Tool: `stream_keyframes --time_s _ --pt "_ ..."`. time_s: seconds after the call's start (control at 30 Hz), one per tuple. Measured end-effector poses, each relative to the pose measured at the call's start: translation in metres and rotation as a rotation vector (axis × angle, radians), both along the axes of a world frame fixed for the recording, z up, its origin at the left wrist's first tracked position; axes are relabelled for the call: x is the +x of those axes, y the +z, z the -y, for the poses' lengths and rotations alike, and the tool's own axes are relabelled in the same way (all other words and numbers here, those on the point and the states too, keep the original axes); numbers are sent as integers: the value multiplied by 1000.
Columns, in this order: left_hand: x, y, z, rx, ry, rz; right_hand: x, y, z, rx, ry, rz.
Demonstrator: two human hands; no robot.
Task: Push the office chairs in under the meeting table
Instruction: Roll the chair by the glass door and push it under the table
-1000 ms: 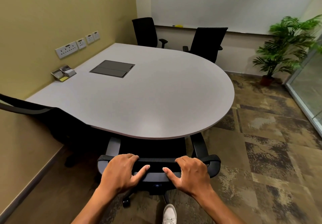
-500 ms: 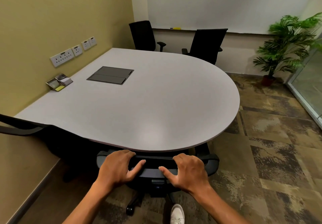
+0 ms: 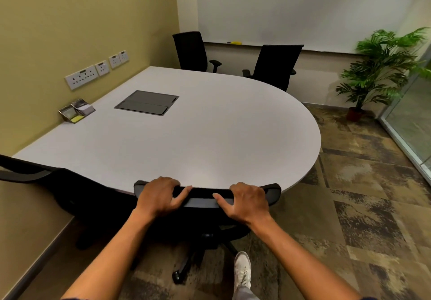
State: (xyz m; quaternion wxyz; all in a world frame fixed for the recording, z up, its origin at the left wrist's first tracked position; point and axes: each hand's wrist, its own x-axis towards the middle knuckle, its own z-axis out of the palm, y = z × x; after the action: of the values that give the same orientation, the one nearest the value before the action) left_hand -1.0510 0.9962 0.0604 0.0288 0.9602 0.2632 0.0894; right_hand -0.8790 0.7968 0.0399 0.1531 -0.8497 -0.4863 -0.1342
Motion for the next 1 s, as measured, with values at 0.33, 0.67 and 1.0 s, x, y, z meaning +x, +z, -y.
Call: stream_keyframes --time_s 0.33,0.67,1.0 --pt "9 -4 -1 14 0 -19 12 -2 -4 31 -6 9" --pt "10 5 0 0 -4 -60 14 1 -7 18 -4 -8" --pt "1 9 11 -6 56 -9 1 15 -3 -172 -11 -111"
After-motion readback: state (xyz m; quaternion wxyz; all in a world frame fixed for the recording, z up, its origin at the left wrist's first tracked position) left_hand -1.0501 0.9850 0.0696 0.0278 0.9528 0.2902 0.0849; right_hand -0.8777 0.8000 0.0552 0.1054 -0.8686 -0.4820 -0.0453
